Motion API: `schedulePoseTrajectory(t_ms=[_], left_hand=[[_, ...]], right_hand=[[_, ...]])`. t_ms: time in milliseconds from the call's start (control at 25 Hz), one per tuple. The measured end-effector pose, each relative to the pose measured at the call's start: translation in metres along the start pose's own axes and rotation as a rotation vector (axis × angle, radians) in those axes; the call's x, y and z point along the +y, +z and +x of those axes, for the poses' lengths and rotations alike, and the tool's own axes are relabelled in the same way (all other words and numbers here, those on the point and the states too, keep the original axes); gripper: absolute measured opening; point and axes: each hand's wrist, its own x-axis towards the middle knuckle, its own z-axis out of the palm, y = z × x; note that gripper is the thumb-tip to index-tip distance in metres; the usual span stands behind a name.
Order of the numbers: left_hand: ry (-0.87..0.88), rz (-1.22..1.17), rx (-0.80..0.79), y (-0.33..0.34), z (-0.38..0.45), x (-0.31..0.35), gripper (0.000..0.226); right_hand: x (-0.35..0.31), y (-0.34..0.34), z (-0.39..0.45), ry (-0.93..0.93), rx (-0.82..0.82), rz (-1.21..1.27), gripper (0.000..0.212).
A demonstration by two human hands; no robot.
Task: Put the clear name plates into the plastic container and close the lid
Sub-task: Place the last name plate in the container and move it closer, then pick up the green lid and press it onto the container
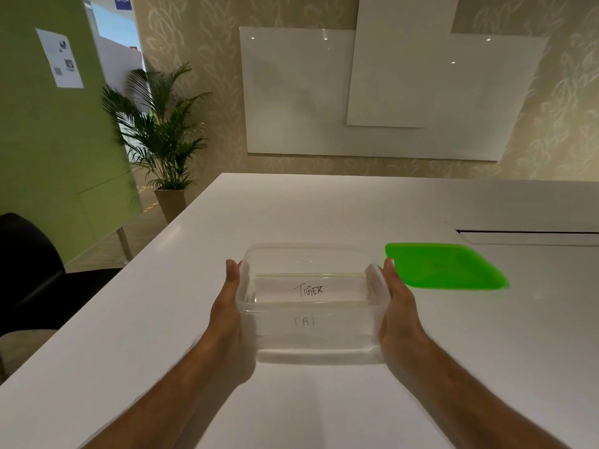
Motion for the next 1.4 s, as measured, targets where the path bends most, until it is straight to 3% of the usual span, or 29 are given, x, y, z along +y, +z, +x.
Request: schedulePoseTrajectory(t_ms=[600, 920, 1000, 1080, 1160, 1280, 1400], left_hand=[[0.062, 0.052, 0.08, -0.037, -0.039, 0.007, 0.046], [0.119, 0.125, -0.058, -0.046, -0.041, 0.018, 0.04], [0.127, 0.267, -0.002, -0.057, -0.038, 0.028, 0.069], [0.238, 0.603, 0.115, -0.062, -0.034, 0.042, 0.094], [0.38, 1.002, 0.175, -0.057, -0.031, 0.056, 0.096], [0.482, 1.462, 0.122, -0.034, -0.025, 0.066, 0.096], [0.513, 1.751, 0.015, 0.01, -0.015, 0.055, 0.104]], right_hand=[[0.026, 0.026, -0.04, 0.09, -0.048, -0.056, 0.059], [0.025, 0.025, -0.041, 0.06, -0.102, -0.115, 0.063], [0.026, 0.022, -0.039, 0.048, -0.13, -0.136, 0.061], [0.025, 0.016, -0.035, 0.007, -0.127, -0.172, 0.059], [0.02, 0.003, -0.026, -0.098, -0.098, -0.357, 0.067], [-0.004, -0.017, -0.015, -0.327, -0.032, -0.851, 0.078], [-0.028, -0.045, 0.002, -0.46, -0.066, -1.211, 0.086]])
